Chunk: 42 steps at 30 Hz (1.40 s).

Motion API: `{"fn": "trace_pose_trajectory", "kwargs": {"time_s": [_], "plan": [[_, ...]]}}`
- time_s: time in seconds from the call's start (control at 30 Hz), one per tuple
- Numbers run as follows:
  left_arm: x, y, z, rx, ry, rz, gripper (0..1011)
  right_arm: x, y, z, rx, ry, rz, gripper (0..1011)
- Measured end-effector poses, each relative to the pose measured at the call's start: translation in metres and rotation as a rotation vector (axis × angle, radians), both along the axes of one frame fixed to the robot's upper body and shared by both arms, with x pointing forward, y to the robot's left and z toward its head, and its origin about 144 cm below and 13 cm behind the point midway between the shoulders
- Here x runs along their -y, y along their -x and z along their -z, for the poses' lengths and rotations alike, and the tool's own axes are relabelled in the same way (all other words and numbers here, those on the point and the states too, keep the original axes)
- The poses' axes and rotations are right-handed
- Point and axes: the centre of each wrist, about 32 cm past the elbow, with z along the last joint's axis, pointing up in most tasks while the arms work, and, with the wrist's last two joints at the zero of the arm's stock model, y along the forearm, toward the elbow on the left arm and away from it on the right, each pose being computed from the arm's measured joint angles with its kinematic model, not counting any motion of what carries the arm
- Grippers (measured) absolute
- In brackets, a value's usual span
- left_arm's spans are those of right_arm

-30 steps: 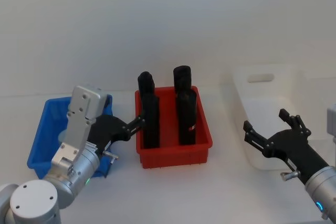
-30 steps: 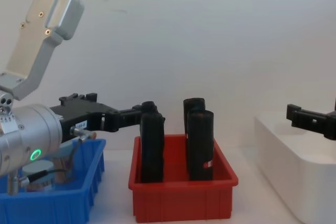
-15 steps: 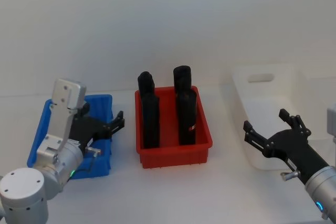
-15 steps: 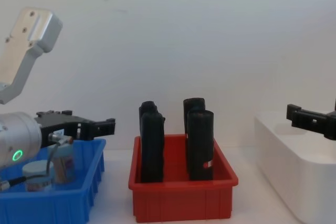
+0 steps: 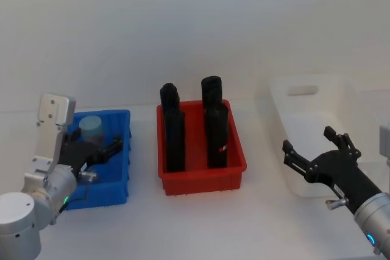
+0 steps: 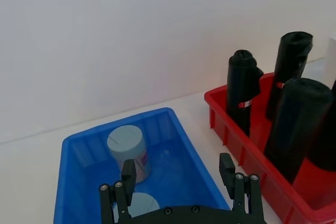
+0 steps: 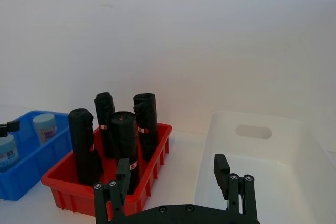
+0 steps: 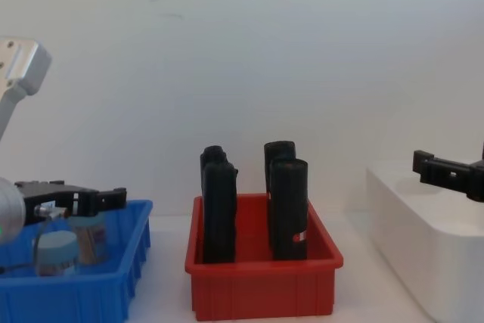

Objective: Pick the cotton swabs from the blue box and place them into the white box.

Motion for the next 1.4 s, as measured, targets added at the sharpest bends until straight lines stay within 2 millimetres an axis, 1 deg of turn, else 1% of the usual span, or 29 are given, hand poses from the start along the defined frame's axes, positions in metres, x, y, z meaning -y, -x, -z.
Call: {"fn": "trace_pose_trajectory", "kwargs": {"time_s": [0.6, 1.4], "plan": [[-0.02, -0.008, 0.013, -0.07, 0.018, -0.071, 1004, 0.0, 0.0, 0.0, 0.0, 0.0, 0.0, 1002], [-0.034, -0.025, 0.029, -0.102, 0.042, -0.096, 1004, 0.0, 0.0, 0.0, 0.0, 0.0, 0.0, 1002]]}}
